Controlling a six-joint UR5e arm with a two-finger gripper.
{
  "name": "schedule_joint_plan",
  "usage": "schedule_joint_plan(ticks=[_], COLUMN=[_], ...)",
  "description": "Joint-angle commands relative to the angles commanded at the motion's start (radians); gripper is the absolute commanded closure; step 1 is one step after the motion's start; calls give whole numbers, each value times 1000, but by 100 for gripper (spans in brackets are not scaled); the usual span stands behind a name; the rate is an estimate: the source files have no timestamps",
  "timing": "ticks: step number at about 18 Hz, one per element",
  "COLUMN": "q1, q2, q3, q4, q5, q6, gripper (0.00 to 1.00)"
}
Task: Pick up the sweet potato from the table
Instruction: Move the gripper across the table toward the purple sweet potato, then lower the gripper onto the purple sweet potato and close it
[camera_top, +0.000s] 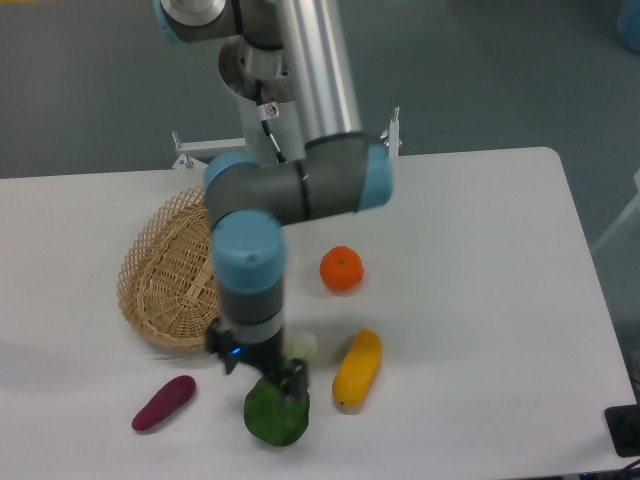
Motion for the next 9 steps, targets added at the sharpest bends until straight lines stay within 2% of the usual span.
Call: schedule_joint_plan(ticks=[5, 9], q1=[-58, -72], q2=[-25, -35], q3=[-14, -32], q4=[-3, -12], q5=[-2, 0], q6=[-2, 2], gripper=[0, 0])
